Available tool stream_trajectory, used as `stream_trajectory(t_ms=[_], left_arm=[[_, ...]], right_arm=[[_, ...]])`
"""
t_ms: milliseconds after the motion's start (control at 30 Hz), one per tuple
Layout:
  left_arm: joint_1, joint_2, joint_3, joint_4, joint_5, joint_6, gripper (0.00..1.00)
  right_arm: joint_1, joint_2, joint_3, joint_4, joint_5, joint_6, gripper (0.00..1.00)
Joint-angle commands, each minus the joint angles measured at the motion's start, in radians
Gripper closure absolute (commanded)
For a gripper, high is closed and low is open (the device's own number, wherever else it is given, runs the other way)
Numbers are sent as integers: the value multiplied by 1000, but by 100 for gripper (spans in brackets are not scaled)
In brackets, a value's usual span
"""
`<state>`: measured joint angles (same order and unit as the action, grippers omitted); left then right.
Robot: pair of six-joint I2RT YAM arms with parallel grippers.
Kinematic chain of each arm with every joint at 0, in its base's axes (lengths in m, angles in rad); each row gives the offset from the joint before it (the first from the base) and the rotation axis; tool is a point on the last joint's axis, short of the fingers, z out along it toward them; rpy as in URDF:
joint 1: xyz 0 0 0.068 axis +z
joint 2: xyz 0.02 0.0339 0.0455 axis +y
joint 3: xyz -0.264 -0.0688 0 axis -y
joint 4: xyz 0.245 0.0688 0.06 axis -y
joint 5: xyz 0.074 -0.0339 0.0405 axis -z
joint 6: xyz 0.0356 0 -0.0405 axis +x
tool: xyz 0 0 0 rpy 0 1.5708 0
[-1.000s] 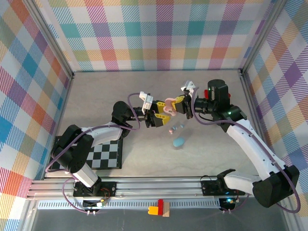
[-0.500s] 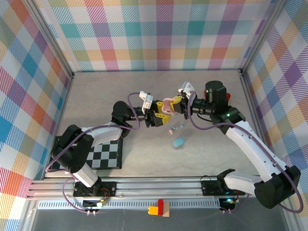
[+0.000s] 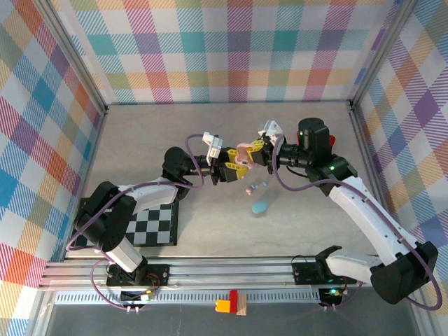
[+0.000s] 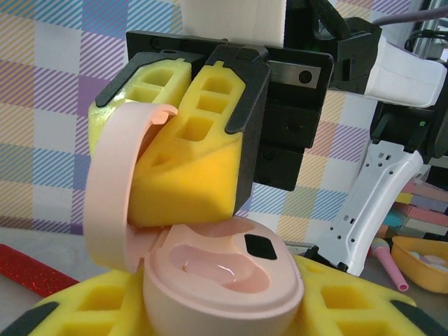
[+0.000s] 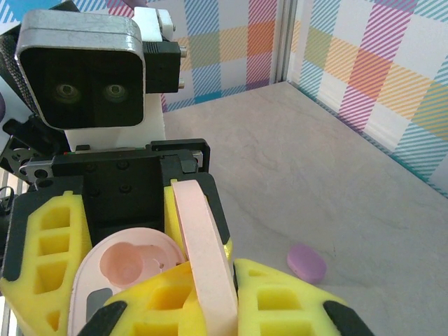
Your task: Insert the wireless bluetooth earbuds into the charging case
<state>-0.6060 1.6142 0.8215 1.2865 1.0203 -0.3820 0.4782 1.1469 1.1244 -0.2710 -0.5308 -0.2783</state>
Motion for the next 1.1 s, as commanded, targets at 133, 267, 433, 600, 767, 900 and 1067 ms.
stream_trajectory(t_ms=[133,267,433,600,767,900,1067], left_arm=[[-8,-9,18,53,11,2,64],[-6,-11,9,53,-4,12,63],[3,-10,-11,53,-38,38,63],[20,-10,-33,54,-60,70,62],[52,-2,-41,56,-66,78,62],[66,-8,-51,56,-84,87,62],[95,-32,-80,57,-125,94,62]], right_arm=[[7,-19,6,-3,-13,-11,92],[7,-26,13,5,-6,29,57],[2,-70,7,49,-2,115,25],[-33,-168,-61,114,-41,212,20],[-109,-290,-194,226,-54,331,15],[-158,-329,-270,246,15,447,16],[-166,-244,-278,142,141,533,19]])
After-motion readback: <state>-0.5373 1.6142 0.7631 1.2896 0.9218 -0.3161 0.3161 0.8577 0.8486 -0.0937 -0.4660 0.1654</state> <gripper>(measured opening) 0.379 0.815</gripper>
